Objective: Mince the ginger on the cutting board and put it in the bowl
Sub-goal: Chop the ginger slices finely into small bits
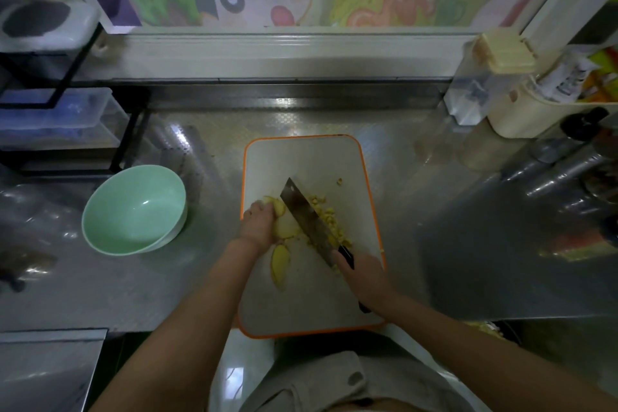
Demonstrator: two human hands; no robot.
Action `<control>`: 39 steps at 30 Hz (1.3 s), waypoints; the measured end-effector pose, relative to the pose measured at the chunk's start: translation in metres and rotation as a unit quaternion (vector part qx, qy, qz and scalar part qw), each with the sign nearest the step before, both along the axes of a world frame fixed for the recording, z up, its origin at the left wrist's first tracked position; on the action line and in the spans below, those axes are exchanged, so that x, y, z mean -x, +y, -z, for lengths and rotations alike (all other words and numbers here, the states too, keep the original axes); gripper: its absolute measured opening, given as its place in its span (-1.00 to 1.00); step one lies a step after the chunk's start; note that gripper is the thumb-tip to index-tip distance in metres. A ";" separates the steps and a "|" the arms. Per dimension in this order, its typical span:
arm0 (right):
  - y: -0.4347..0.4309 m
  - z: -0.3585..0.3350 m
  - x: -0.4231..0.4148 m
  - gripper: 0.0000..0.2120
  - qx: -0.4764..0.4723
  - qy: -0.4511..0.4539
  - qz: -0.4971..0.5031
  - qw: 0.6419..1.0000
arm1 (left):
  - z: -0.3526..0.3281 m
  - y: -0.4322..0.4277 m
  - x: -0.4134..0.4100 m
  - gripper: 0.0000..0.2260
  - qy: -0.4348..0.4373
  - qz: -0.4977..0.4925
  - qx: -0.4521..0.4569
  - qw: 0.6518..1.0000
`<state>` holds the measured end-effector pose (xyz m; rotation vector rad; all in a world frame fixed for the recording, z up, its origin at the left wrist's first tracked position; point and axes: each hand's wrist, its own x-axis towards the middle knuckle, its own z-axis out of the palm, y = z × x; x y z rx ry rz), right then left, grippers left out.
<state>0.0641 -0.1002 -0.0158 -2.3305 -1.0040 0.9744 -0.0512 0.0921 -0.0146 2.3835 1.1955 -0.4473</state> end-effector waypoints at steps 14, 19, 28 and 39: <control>-0.002 -0.003 -0.001 -0.58 -0.025 -0.001 -0.006 1.000 | -0.015 -0.033 0.020 -0.88 -0.295 -0.247 0.015 0.923; 0.000 -0.005 0.000 -0.59 -0.048 0.013 -0.006 0.999 | -0.004 -0.071 0.029 -0.83 -0.254 -0.259 0.017 0.932; 0.001 0.001 -0.002 -0.60 -0.029 0.006 -0.008 1.000 | 0.010 -0.093 0.038 -0.73 -0.212 -0.266 -0.004 0.941; 0.002 -0.001 -0.003 -0.62 -0.043 0.012 -0.014 0.999 | 0.006 -0.096 0.034 -0.64 -0.184 -0.217 -0.046 0.958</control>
